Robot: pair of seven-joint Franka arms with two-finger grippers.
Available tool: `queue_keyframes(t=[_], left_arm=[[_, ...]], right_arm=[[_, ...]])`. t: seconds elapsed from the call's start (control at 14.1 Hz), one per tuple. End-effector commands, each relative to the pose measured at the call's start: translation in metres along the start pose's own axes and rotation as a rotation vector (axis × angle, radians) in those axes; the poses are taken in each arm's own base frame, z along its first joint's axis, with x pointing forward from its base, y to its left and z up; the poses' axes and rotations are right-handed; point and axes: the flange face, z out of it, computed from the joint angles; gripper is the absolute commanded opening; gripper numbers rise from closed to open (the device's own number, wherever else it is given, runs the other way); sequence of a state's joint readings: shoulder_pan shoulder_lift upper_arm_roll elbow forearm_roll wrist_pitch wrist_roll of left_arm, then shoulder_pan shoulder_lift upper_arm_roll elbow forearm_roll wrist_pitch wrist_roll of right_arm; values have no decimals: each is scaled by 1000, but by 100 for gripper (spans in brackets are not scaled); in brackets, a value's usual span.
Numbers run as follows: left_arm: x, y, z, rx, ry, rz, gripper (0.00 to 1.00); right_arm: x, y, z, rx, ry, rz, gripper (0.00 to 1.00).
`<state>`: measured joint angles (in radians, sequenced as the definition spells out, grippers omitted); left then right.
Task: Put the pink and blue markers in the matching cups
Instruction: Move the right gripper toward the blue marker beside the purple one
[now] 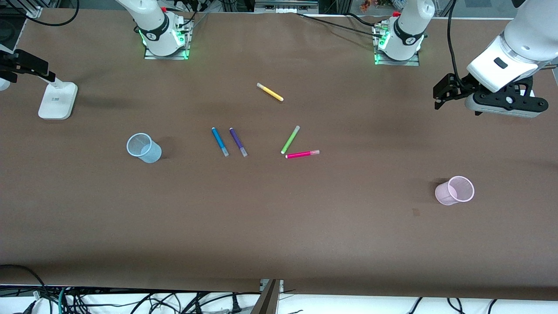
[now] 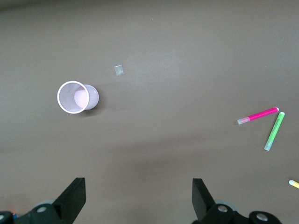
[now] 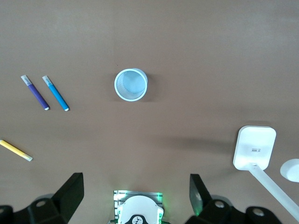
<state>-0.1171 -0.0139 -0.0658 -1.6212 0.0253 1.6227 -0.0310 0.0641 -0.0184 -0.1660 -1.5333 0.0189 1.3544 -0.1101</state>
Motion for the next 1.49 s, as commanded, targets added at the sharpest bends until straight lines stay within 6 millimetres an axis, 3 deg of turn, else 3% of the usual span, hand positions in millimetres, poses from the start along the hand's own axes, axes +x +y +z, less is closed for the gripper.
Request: queue_keyframes(t=[0.0,0.28,0.57,0.99,1.21,1.42], left_arm=[[-2,-2,0,-28,-5,15,100],[-2,-2,0,-28,-5,15,100],[-2,-3,0,-28,-5,15,100],[-2,-7,1,-35,-7,6,100],[-2,-7,1,-35,-7,6,100],[-2,-7,1,-35,-7,6,100]], right_arm=[[-1,-1,-6,-9,-3,-4,100],[7,-8,-1,-11,0,-11,100],[54,-65,55,-56,-83,-111,100],[125,-176,179,-113,-136,-289,100],[143,-236,256,-123,-161,-367,100],[147,-297,330,-153,-148,-446,100]])
